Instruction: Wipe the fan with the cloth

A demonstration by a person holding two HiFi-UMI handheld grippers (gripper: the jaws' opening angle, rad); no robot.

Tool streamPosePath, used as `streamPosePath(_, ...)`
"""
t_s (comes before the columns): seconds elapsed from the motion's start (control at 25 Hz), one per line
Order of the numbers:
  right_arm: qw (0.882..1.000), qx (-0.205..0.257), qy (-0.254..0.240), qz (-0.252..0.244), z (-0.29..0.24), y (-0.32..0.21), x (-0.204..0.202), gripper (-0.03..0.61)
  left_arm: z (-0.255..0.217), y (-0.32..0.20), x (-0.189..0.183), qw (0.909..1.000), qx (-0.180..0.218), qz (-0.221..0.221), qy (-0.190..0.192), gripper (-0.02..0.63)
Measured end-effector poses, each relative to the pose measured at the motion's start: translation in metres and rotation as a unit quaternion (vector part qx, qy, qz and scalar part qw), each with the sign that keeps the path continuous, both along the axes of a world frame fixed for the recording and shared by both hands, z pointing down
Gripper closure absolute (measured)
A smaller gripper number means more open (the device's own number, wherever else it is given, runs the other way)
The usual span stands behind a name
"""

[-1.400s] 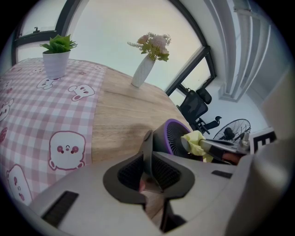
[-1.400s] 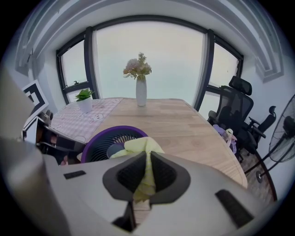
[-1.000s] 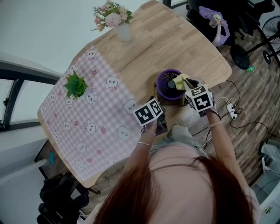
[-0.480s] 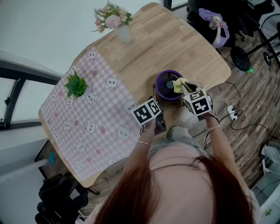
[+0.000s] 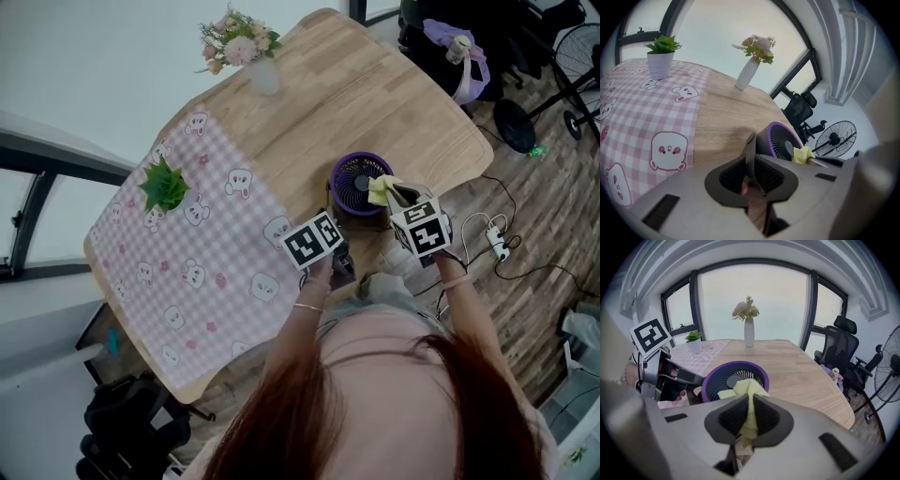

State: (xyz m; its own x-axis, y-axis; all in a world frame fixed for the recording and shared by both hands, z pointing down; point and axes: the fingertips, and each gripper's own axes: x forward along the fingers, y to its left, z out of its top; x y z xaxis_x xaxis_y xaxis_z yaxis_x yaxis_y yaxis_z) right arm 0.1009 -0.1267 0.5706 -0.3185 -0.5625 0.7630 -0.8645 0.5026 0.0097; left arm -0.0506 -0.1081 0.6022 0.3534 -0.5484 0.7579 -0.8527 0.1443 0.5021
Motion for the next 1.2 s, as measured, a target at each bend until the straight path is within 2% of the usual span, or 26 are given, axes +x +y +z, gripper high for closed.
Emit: streamPosePath(1.2,0.999,-0.017,-0.016,-0.044,-0.001,0.030,-0.031,0.552,0.000,0.001,0.001,0.9999,0.001,-0.007,0.009,0.557)
